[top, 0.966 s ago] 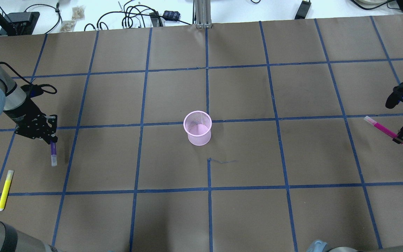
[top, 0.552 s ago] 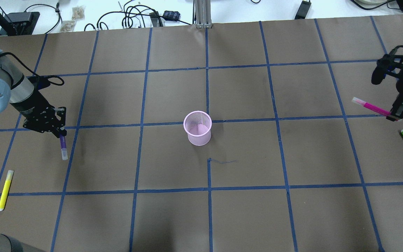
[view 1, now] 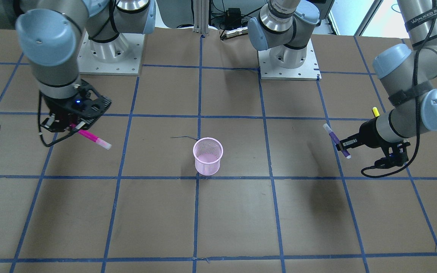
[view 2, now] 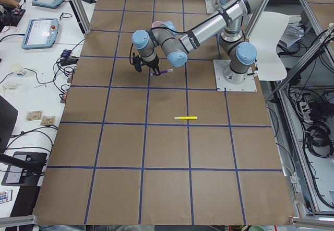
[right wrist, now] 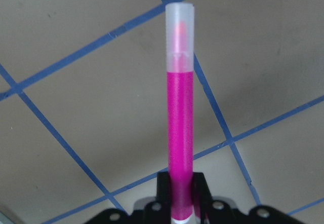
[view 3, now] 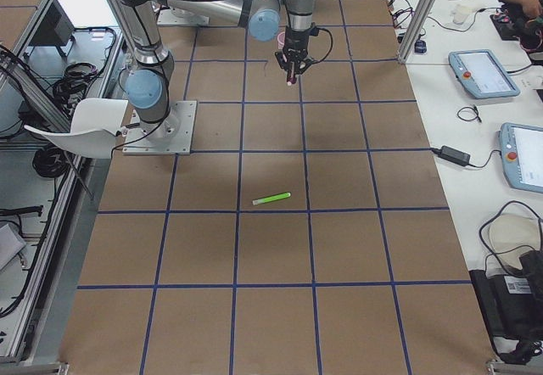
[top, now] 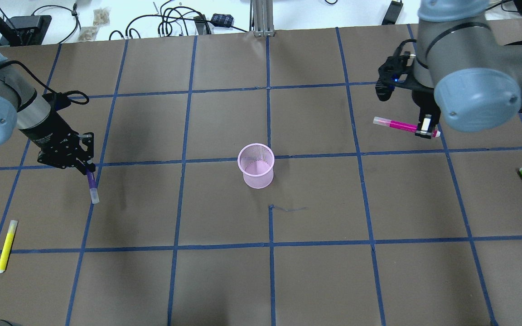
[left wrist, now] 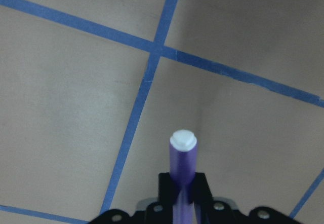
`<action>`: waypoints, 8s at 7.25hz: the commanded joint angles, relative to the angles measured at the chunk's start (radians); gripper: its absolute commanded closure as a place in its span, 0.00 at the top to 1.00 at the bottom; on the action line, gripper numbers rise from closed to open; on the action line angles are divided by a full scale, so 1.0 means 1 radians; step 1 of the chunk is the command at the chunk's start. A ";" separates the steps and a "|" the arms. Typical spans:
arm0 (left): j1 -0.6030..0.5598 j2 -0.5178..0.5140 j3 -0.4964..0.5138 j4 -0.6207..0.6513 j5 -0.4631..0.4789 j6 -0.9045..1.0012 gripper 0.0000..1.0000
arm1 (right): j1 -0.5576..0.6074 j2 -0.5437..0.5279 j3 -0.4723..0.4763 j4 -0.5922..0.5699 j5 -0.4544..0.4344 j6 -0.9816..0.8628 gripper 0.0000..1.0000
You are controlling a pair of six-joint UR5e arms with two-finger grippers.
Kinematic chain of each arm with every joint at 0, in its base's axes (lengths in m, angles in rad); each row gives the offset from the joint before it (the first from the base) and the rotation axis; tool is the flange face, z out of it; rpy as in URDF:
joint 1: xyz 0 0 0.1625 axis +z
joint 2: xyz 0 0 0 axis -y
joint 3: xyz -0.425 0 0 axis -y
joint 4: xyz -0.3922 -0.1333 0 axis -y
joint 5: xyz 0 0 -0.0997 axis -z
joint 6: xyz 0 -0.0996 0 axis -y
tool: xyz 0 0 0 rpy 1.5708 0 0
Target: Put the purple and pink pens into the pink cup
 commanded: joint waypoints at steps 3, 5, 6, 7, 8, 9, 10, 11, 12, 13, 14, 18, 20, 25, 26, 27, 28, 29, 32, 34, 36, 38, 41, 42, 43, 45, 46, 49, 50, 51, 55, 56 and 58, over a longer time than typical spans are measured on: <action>-0.031 0.006 -0.004 0.001 -0.004 -0.009 0.00 | 0.368 0.103 -0.086 0.060 -0.092 0.209 0.00; -0.032 0.004 -0.004 0.001 -0.006 -0.007 0.00 | 0.495 0.215 -0.197 0.156 -0.202 0.310 0.00; -0.032 0.004 -0.004 0.001 -0.004 -0.007 0.00 | 0.543 0.277 -0.263 0.203 -0.239 0.371 0.00; -0.032 0.004 -0.004 0.001 -0.003 -0.006 0.00 | 0.566 0.327 -0.297 0.229 -0.255 0.405 0.00; -0.032 0.004 -0.004 0.001 -0.003 -0.006 0.00 | 0.580 0.351 -0.301 0.235 -0.259 0.453 0.00; -0.032 0.003 -0.004 0.001 -0.004 -0.006 0.00 | 0.582 0.357 -0.299 0.249 -0.285 0.459 0.00; -0.032 0.003 -0.002 0.001 -0.007 -0.006 0.00 | 0.585 0.369 -0.301 0.254 -0.290 0.461 0.00; -0.032 0.004 -0.001 0.004 -0.009 -0.001 0.00 | 0.596 0.389 -0.304 0.252 -0.292 0.461 0.00; -0.032 0.006 0.000 0.005 -0.012 -0.003 0.00 | 0.620 0.406 -0.307 0.251 -0.290 0.478 0.00; -0.032 0.009 0.000 0.005 -0.012 0.003 0.00 | 0.623 0.411 -0.307 0.249 -0.293 0.481 0.00; -0.032 0.006 0.000 0.004 -0.010 0.004 0.00 | 0.628 0.423 -0.307 0.249 -0.292 0.481 0.00; -0.037 0.006 -0.004 0.001 -0.009 0.007 0.00 | 0.628 0.423 -0.336 0.249 -0.267 0.482 1.00; -0.052 0.009 -0.004 0.002 -0.001 -0.001 0.00 | 0.591 0.389 -0.351 0.255 -0.264 0.481 1.00; -0.314 0.090 0.064 0.039 0.002 -0.192 0.00 | 0.071 0.132 -0.336 0.263 0.041 0.412 1.00; -0.398 0.104 0.072 0.118 0.003 -0.270 0.00 | -0.003 0.080 -0.316 0.254 0.152 0.419 1.00; -0.499 0.113 0.072 0.249 0.010 -0.370 0.00 | -0.038 0.040 -0.281 0.242 0.194 0.479 1.00; -0.596 0.116 0.072 0.355 0.064 -0.438 0.00 | -0.059 0.027 -0.238 0.244 0.207 0.618 1.00; -0.688 0.115 0.059 0.460 0.170 -0.452 0.00 | -0.055 -0.008 -0.200 0.245 0.230 0.654 1.00; -0.807 0.103 -0.122 0.885 0.234 -0.512 0.00 | -0.063 -0.083 -0.103 0.217 0.271 0.888 1.00; -0.813 0.103 -0.226 1.092 0.234 -0.510 0.00 | -0.073 -0.108 -0.130 0.214 0.257 0.898 1.00; -0.815 0.072 -0.237 1.094 0.237 -0.506 0.00 | -0.070 -0.129 -0.156 0.217 0.256 0.979 1.00; -0.815 0.048 -0.238 1.093 0.235 -0.509 0.00 | -0.067 -0.131 -0.151 0.218 0.270 0.986 1.00; -0.819 0.040 -0.270 1.093 0.237 -0.503 0.00 | -0.064 -0.132 -0.149 0.218 0.271 0.993 1.00; -0.819 0.032 -0.269 1.093 0.237 -0.507 0.00 | -0.064 -0.132 -0.147 0.218 0.273 0.995 1.00; -0.819 0.021 -0.269 1.093 0.234 -0.507 0.00 | -0.064 -0.132 -0.147 0.218 0.271 0.996 1.00; -0.821 -0.006 -0.267 1.094 0.230 -0.513 0.00 | -0.064 -0.132 -0.149 0.217 0.271 0.995 1.00; -0.827 -0.011 -0.266 1.096 0.232 -0.513 0.00 | -0.064 -0.132 -0.147 0.218 0.270 0.996 1.00; -0.838 -0.019 -0.263 1.096 0.234 -0.512 0.00 | -0.064 -0.132 -0.149 0.229 0.268 0.996 1.00; -0.838 -0.020 -0.264 1.094 0.237 -0.512 0.17 | -0.064 -0.135 -0.149 0.228 0.268 0.996 1.00; -0.838 -0.022 -0.263 1.094 0.237 -0.512 0.44 | -0.064 -0.138 -0.149 0.226 0.268 0.998 1.00; -0.821 0.006 -0.226 1.088 0.235 -0.503 0.78 | -0.064 -0.151 -0.149 0.225 0.271 1.004 1.00; -0.787 0.020 -0.159 0.986 0.232 -0.501 0.88 | -0.064 -0.149 -0.149 0.225 0.309 1.033 1.00; -0.660 0.038 0.063 0.515 0.174 -0.456 0.92 | -0.064 -0.148 -0.144 0.223 0.322 1.045 1.00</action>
